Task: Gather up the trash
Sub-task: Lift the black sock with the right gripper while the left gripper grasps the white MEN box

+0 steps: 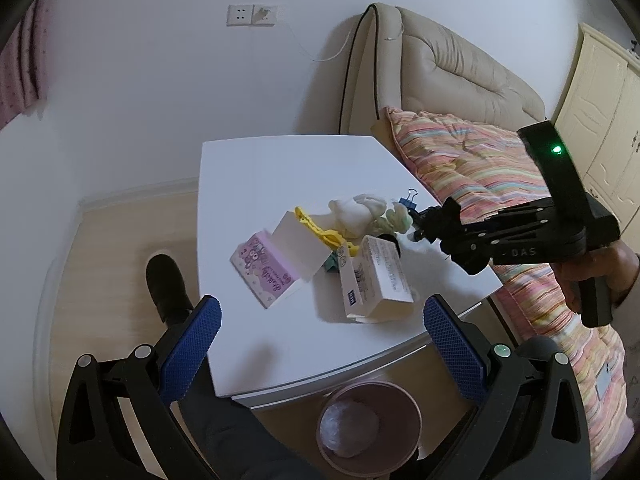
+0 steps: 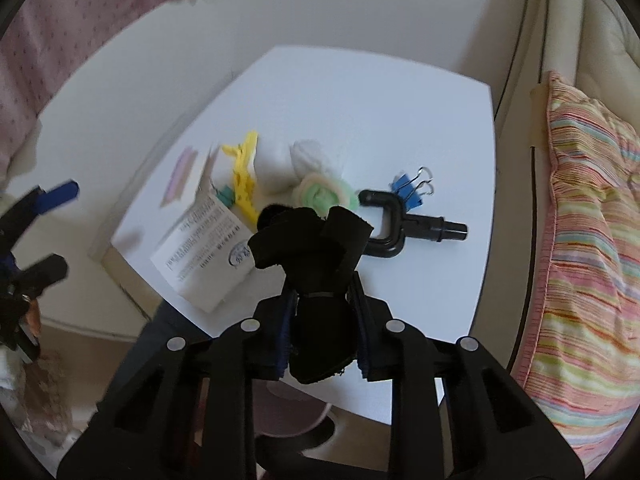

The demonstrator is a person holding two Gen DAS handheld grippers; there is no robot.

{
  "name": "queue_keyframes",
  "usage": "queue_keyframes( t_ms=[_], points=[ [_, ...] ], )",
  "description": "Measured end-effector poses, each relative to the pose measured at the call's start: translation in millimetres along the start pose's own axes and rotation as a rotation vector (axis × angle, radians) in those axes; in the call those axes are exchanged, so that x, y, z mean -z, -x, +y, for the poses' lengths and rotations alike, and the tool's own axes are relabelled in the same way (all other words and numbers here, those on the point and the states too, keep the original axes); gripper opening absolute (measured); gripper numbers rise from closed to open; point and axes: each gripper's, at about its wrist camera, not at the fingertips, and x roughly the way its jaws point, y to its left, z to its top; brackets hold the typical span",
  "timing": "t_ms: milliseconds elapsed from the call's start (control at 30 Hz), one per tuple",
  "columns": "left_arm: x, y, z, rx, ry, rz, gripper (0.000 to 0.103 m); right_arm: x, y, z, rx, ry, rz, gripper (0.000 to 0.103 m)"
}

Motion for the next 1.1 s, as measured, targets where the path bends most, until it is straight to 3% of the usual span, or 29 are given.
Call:
queue_keyframes(
  t_ms=[300,633,933,1100],
  points=[
    [-16.8,-17.3,-17.1,0.041,-0.043,0.065,0.097,13.5,23.9,-11.4,-0.015,-0.073,-0.077,0.025],
    [-31.7,-59.6,-35.9,0.086,-0.050,0.219,0.097,36.0,33.4,-30.1,-0.002,-0.134,-0.105,0.025],
    [-32.8,-103.7,-30.6,0.082,0.030,0.365,0.097,46.4,36.9,-39.5,-0.002,-0.159,-0.110,0.025],
    [-31.4,-112.8,-29.2,0.085,0.043,0.395,0.097,49.3,34.1,-40.3,-0.009,-0.162,-0.106,0.025]
  ],
)
